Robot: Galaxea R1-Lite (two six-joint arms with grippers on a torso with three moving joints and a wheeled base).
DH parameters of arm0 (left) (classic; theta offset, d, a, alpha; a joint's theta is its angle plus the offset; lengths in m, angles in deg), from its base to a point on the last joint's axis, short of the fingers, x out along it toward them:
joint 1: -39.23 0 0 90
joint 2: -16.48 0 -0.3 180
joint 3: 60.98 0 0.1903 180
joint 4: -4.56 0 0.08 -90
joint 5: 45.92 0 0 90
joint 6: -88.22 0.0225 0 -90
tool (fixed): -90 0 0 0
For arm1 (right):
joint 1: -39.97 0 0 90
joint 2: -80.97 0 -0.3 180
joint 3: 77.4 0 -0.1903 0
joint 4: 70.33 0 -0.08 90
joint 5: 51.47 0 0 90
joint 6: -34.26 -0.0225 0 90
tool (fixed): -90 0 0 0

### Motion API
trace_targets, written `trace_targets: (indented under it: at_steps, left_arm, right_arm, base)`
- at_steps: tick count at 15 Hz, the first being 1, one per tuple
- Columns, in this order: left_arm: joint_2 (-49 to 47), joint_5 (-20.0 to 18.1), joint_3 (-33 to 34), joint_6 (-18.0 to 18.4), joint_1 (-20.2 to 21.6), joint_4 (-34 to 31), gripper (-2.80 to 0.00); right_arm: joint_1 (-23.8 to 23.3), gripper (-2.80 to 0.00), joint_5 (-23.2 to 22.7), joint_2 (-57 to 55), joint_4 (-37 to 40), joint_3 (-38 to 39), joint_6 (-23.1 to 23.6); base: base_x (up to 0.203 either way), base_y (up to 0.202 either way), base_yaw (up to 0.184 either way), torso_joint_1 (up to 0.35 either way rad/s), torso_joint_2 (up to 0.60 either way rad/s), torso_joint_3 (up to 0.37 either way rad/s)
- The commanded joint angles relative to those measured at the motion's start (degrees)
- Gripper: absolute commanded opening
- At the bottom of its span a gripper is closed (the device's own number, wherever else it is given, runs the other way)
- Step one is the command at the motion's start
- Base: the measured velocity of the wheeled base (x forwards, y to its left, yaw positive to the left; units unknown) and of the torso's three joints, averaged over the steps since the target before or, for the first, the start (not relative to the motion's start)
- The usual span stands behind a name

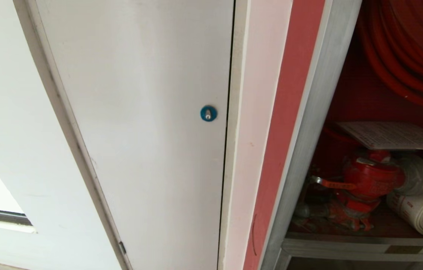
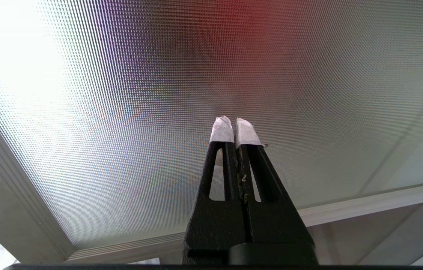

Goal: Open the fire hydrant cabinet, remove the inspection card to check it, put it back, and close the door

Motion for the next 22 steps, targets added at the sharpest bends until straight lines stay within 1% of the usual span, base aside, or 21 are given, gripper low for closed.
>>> trace_targets:
  at_steps: [1,2,4,5,7,9,10,13,22]
  left_arm:
    - [0.12,1.2,3.08,2.87,0.0,-0.12,-2.8]
    - [0.1,2.2,4.65,4.57,0.0,0.02,-2.8]
    - [0.11,7.25,4.83,5.06,0.0,-0.4,-2.8]
    - [0.1,7.62,4.84,5.02,0.0,-1.12,-2.8]
    - [0.1,7.59,4.83,4.78,0.0,-5.14,-2.8]
    - [0.1,7.49,4.84,3.74,0.0,-6.76,-2.8]
    - [0.1,7.41,4.78,3.5,0.0,-8.59,-2.8]
    - [0.1,7.31,4.75,0.05,0.0,-8.78,-2.8]
    - [0.1,7.49,4.75,-0.69,0.0,-8.78,-2.8]
  right_arm:
    - [0.0,-2.8,-0.11,0.01,-0.01,0.0,0.08]
    - [0.0,-2.8,-0.12,0.01,-0.01,0.0,0.09]
    - [0.0,-2.8,-0.03,0.01,-0.01,0.0,0.01]
    - [0.0,-2.8,-0.03,0.01,-0.01,0.0,0.09]
    - [0.0,-2.8,-0.03,0.01,-0.01,0.0,0.01]
    - [0.07,-2.8,-0.03,0.01,-0.01,0.01,0.02]
    - [0.06,-2.8,-0.06,0.01,-0.01,0.0,0.08]
    - [0.0,-2.8,-0.03,0.01,-0.01,0.0,0.01]
    - [0.0,-2.8,-0.03,0.01,-0.01,0.0,0.01]
  base:
    - [0.0,0.0,0.0,0.0,0.0,0.0]
    - [0.0,0.0,0.0,0.0,0.0,0.0]
    - [0.0,0.0,0.0,0.0,0.0,0.0]
    - [0.0,0.0,0.0,0.0,0.0,0.0]
    - [0.0,0.0,0.0,0.0,0.0,0.0]
    - [0.0,0.0,0.0,0.0,0.0,0.0]
    - [0.0,0.0,0.0,0.0,0.0,0.0]
    - [0.0,0.0,0.0,0.0,0.0,0.0]
    - [0.0,0.0,0.0,0.0,0.0,0.0]
